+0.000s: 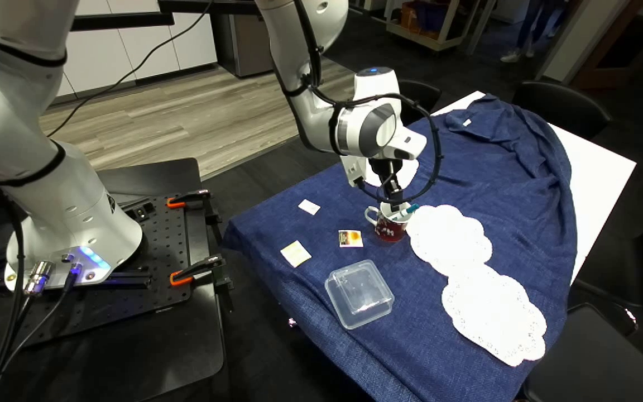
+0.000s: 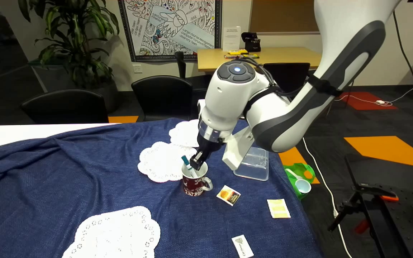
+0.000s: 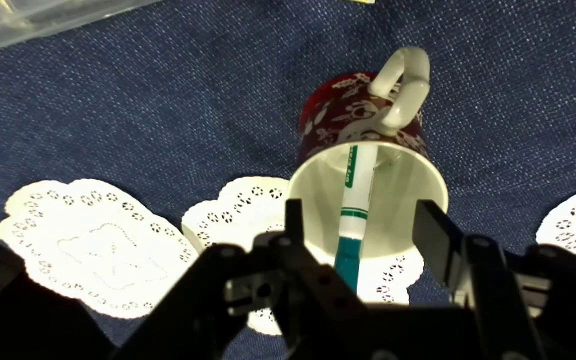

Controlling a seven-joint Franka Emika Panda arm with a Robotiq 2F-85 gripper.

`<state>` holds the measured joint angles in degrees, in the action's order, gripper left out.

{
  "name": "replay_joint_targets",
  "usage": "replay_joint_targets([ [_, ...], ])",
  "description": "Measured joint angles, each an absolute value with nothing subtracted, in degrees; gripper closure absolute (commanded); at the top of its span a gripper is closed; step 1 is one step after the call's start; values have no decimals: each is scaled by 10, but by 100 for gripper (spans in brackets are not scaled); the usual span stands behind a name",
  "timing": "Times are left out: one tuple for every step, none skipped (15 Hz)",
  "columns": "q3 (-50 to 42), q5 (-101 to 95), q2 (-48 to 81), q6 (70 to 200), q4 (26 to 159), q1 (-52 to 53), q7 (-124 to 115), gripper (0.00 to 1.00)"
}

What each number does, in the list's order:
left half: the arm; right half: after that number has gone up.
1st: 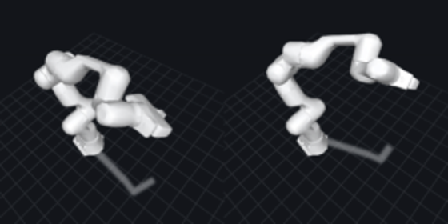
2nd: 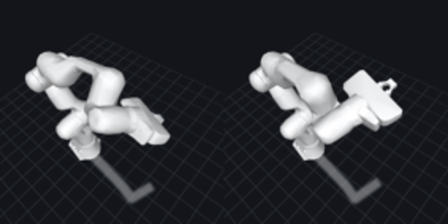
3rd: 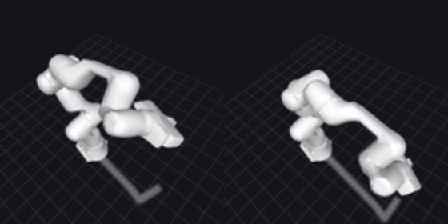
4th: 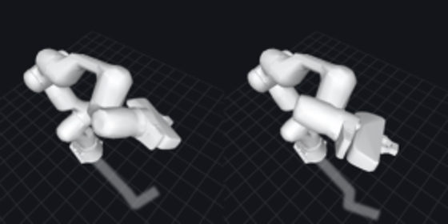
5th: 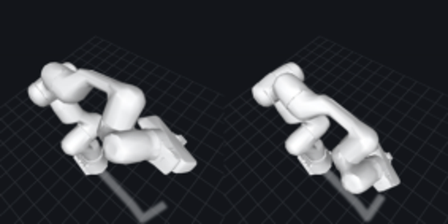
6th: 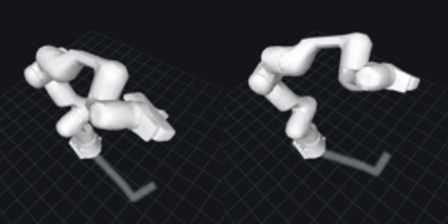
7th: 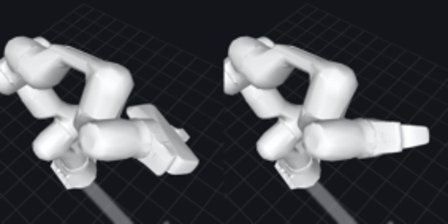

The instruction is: Put the marker in the mug on the left mug on the table

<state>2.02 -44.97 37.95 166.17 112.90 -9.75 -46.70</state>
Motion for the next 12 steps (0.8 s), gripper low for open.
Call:
replay_joint_targets([
  [21, -446, 385, 1662, 1125, -98, -467, 49],
  [22, -441, 390, 1662, 1121, -98, -467, 51],
  [23, -437, 395, 1662, 1117, -98, -467, 49],
  [23, -433, 400, 1662, 1114, -98, -467, 50],
  [23, -430, 404, 1662, 1111, -98, -467, 47],
  [23, -428, 408, 1662, 1107, -98, -467, 49],
  [23, -425, 412, 1662, 1104, -99, -467, 47],
  [15, -397, 416, 1662, 1102, -92, -456, 50],
  [1, -357, 419, 1664, 1101, -78, -432, 52],
  [-13, -317, 422, 1665, 1099, -64, -409, 52],
  [-26, -278, 425, 1665, 1097, -49, -386, 54],
  [-37, -240, 429, 1665, 1094, -35, -364, 54],
])
